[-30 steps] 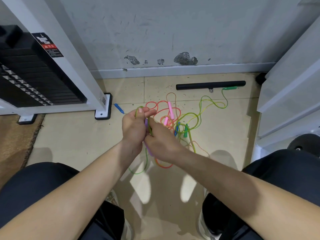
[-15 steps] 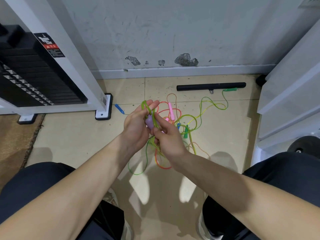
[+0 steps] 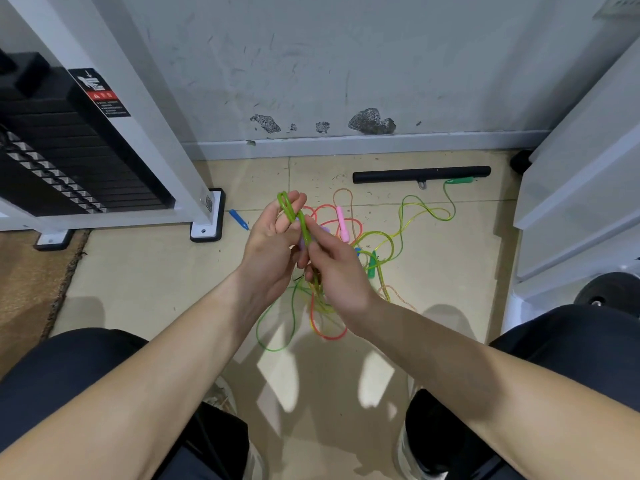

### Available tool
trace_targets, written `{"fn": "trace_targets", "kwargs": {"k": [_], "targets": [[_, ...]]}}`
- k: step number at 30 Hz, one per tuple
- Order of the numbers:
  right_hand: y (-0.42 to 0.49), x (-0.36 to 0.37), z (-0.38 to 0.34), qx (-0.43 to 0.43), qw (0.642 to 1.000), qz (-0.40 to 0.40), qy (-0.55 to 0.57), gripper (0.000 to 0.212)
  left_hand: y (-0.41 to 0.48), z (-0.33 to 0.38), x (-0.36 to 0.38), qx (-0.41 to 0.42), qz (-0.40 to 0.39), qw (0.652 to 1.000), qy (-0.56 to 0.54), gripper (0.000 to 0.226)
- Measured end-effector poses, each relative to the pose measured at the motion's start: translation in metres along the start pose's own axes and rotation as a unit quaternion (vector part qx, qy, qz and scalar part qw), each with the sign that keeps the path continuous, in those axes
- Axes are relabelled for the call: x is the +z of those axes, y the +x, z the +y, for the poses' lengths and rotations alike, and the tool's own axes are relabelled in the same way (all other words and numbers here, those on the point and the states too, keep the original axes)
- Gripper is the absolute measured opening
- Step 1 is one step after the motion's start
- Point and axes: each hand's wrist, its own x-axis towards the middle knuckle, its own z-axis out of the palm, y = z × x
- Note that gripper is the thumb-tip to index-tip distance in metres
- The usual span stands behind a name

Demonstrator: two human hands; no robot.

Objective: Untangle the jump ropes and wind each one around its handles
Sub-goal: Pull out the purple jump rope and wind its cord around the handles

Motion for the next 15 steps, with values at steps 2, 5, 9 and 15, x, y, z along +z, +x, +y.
{"fn": "trace_targets", "kwargs": {"k": [2,5,9,15], "targets": [[0.001,0.002,0.005,-0.060,0.989,0.009,-0.135,0.051,0.000,0.006,0.003,-0.019,0.022,0.999,-0.035,0.046],[0.000,0.005,0.011,-0.146,0.949,0.003,-0.280,0.057,0.003,0.016,0.005,-0.060,0.017,0.993,-0.100,0.032],[0.001,0.006,0.012,-0.213,0.891,0.000,-0.400,0.059,0.001,0.025,0.010,-0.062,0.027,0.993,-0.095,0.033],[-0.007,0.006,0.017,-0.219,0.903,-0.012,-0.370,0.053,0.014,0.030,-0.001,-0.067,0.102,0.990,-0.073,0.026]]}}
